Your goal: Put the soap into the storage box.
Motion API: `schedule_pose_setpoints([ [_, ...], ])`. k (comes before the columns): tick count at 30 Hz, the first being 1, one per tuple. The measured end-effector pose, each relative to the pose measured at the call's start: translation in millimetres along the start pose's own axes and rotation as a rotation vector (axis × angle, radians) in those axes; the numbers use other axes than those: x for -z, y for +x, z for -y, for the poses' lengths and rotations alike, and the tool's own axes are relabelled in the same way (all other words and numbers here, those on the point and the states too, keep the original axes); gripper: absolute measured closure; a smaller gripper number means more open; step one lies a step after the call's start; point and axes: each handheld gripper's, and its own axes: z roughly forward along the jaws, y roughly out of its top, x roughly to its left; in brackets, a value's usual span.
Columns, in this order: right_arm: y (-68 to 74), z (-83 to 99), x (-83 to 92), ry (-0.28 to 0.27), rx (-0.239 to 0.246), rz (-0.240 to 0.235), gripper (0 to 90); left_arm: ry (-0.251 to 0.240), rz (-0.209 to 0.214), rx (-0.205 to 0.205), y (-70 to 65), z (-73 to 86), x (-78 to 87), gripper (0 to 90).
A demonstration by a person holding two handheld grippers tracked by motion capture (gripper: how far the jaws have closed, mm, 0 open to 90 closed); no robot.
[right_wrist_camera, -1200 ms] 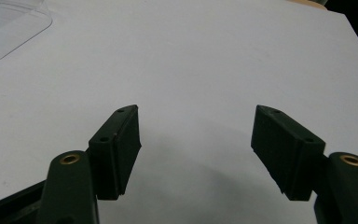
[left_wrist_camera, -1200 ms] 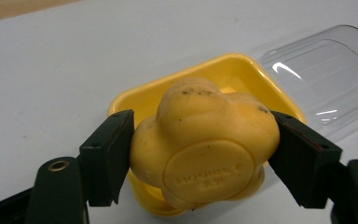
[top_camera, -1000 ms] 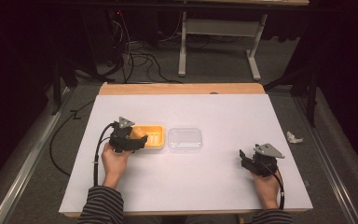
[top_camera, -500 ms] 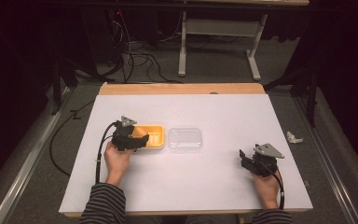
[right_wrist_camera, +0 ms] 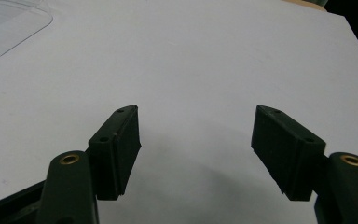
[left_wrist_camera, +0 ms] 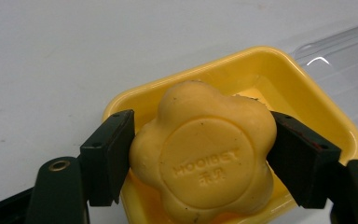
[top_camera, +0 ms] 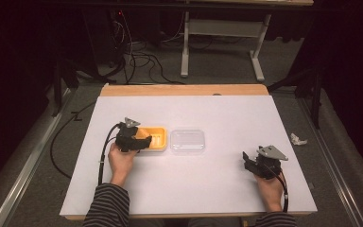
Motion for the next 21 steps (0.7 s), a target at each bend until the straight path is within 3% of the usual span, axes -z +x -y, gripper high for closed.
schedule_pose_setpoints([
  [9, 0.2, 0.0, -0.2, -0.001, 0.0, -0.003, 32.9, -0.005, -0.009, -0.008, -2.7, 0.7, -5.1, 26.7],
  [12, 0.4, -0.1, -0.3, 0.0, 0.011, -0.002, 32.9, -0.057, -0.047, -0.007, -4.0, -0.8, 0.3, 27.2],
  [15, 0.3, 0.0, -0.4, -0.001, 0.009, -0.003, 32.8, -0.099, -0.049, -0.001, -3.5, -2.7, 6.9, 26.7],
  [21, 0.0, 0.0, -0.3, 0.0, 0.009, -0.004, 33.0, -0.073, -0.042, -0.021, -3.0, -0.9, 10.1, 24.4],
])
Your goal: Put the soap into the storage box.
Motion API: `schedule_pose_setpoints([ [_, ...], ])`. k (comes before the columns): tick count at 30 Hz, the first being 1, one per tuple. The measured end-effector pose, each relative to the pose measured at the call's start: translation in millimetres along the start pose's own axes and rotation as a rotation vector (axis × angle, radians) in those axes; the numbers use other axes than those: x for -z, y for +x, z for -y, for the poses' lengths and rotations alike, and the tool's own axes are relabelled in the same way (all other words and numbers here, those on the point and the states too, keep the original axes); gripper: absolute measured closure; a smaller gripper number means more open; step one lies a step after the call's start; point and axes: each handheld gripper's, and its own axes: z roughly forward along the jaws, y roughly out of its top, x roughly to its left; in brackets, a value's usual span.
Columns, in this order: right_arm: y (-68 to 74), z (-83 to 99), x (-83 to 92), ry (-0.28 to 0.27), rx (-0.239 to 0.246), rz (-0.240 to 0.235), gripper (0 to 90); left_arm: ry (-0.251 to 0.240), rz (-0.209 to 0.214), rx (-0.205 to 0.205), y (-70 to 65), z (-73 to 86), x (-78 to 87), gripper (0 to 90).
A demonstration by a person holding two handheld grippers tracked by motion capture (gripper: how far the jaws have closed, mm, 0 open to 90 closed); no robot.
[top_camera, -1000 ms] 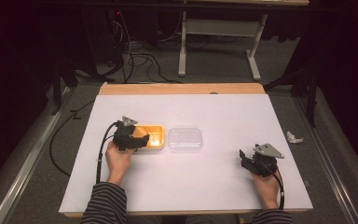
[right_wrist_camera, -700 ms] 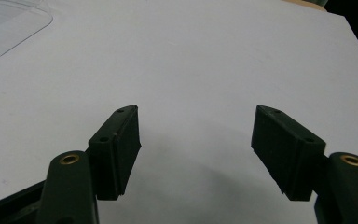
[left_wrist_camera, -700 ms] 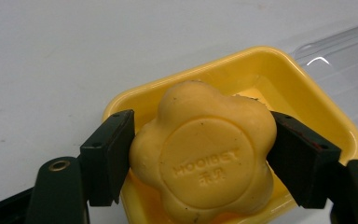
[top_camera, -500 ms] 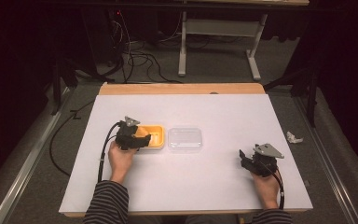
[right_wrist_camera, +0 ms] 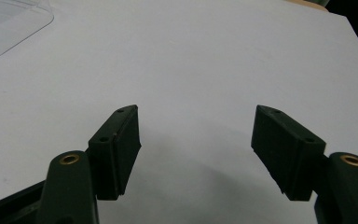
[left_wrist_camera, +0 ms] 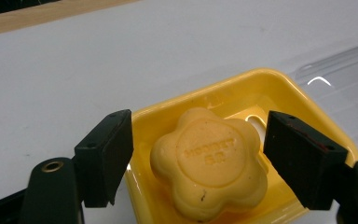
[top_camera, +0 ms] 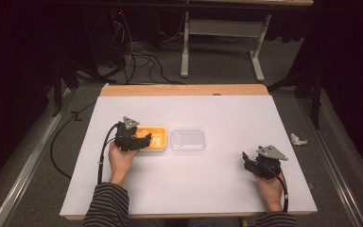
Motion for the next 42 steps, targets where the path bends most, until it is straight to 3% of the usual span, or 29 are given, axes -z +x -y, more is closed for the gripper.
schedule_pose_setpoints([
  [5, 0.6, 0.1, 0.6, -0.008, -0.007, 0.004, 32.9, 0.007, 0.027, -0.048, -3.1, -1.2, 8.5, 24.4],
  [13, 0.8, 0.2, 0.7, -0.011, -0.006, 0.009, 32.7, -0.009, 0.04, -0.042, 3.6, -1.0, 28.9, 25.3],
  [17, 0.7, 0.4, 0.9, -0.016, -0.009, 0.011, 32.5, 0.011, 0.031, -0.061, -0.2, 0.6, 33.4, 25.8],
  [25, 0.4, 0.2, 0.6, -0.008, -0.008, 0.011, 32.5, -0.042, 0.055, -0.054, -7.4, 0.5, 47.7, 26.8],
  [30, 0.4, 0.2, 0.6, -0.009, -0.011, 0.012, 32.5, -0.021, 0.058, -0.057, -10.2, 1.2, 49.8, 25.1],
  [35, -0.3, 0.3, 0.4, -0.008, -0.011, 0.008, 32.7, -0.047, 0.072, -0.061, -18.9, 0.4, 55.1, 22.2],
  [42, -0.3, 0.2, 0.3, -0.008, -0.015, 0.009, 32.9, -0.049, 0.087, -0.068, -23.4, 1.8, 60.0, 20.7],
])
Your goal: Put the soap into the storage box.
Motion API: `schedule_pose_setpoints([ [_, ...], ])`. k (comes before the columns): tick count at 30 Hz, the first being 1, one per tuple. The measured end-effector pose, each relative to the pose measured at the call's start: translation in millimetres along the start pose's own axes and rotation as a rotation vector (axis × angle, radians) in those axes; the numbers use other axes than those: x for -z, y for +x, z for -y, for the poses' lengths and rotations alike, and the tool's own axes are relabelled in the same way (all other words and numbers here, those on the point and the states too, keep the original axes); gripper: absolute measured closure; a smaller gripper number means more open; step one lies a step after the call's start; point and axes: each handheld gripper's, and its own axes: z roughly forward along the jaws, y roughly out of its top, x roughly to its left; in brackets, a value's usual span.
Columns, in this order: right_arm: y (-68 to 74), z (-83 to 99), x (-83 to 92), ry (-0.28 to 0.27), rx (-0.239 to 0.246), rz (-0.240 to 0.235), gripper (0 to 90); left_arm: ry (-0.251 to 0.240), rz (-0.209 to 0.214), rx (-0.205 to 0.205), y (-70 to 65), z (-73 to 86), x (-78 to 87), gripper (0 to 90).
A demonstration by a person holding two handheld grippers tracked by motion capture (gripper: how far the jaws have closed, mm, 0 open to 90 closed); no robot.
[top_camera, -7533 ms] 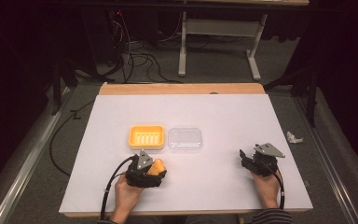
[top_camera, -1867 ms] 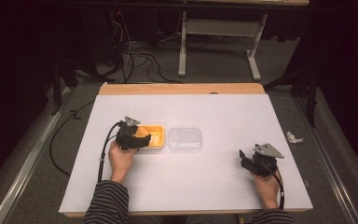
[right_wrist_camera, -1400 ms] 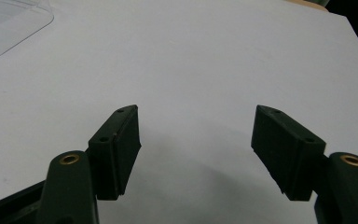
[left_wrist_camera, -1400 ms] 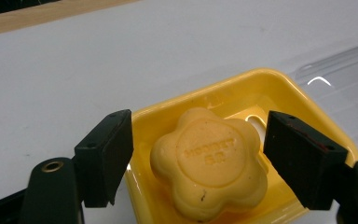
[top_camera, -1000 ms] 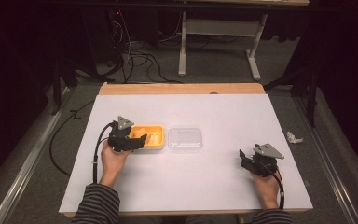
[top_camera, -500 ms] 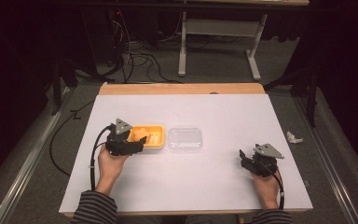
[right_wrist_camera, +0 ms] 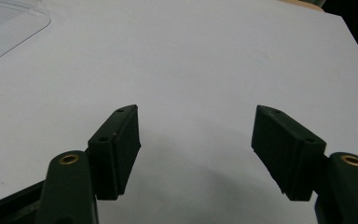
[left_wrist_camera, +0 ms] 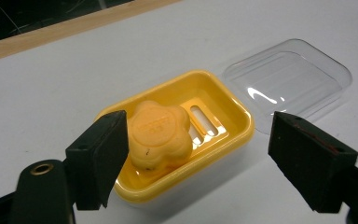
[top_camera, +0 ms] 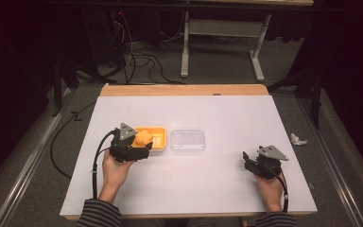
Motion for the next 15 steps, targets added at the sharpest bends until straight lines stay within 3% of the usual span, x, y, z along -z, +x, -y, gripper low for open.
schedule_pose_setpoints([
  [6, 0.0, 0.0, 0.1, 0.0, 0.004, -0.002, 33.0, -0.007, 0.007, 0.002, -0.6, 4.9, 5.1, 20.7],
  [12, 0.1, -0.1, 0.1, 0.003, 0.007, -0.001, 33.1, -0.072, 0.037, -0.007, -2.4, 9.6, 13.0, 21.5],
  [15, 0.0, -0.1, 0.0, 0.004, 0.006, -0.001, 33.2, -0.07, 0.027, -0.003, -1.8, 12.3, 14.8, 22.5],
])
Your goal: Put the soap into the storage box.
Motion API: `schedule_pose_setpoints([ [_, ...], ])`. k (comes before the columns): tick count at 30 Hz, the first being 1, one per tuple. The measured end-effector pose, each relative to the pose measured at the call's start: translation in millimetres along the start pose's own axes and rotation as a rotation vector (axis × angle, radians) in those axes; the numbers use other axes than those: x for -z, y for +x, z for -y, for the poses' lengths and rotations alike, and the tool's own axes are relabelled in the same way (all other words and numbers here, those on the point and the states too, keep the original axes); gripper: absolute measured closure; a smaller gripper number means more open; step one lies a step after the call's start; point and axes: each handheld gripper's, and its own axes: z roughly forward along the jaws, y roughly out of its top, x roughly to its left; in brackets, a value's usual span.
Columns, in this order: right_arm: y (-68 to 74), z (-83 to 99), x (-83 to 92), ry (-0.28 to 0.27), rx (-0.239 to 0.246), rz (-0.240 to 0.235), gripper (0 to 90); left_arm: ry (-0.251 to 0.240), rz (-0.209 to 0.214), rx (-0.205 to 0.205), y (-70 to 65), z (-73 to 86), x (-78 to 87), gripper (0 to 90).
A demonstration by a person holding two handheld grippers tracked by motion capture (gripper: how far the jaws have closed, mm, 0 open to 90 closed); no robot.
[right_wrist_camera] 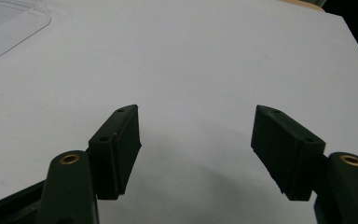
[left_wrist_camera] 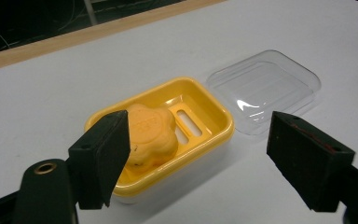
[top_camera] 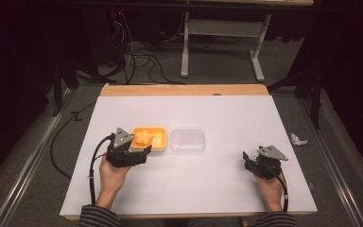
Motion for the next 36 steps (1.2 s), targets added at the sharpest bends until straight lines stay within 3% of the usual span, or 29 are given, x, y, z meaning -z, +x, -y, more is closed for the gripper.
schedule_pose_setpoints([
  [5, 0.2, -0.1, -0.2, 0.003, 0.001, 0.001, 33.3, -0.009, 0.003, 0.024, 1.1, 3.7, 3.8, 23.4],
  [22, 0.1, 0.0, 0.0, 0.001, -0.001, 0.001, 34.1, -0.055, 0.03, 0.041, -1.9, 11.5, 12.3, 24.7],
  [36, -0.1, 0.0, 0.1, -0.001, 0.002, 0.002, 34.1, -0.042, 0.038, 0.049, -5.8, 22.9, 11.1, 24.8],
])
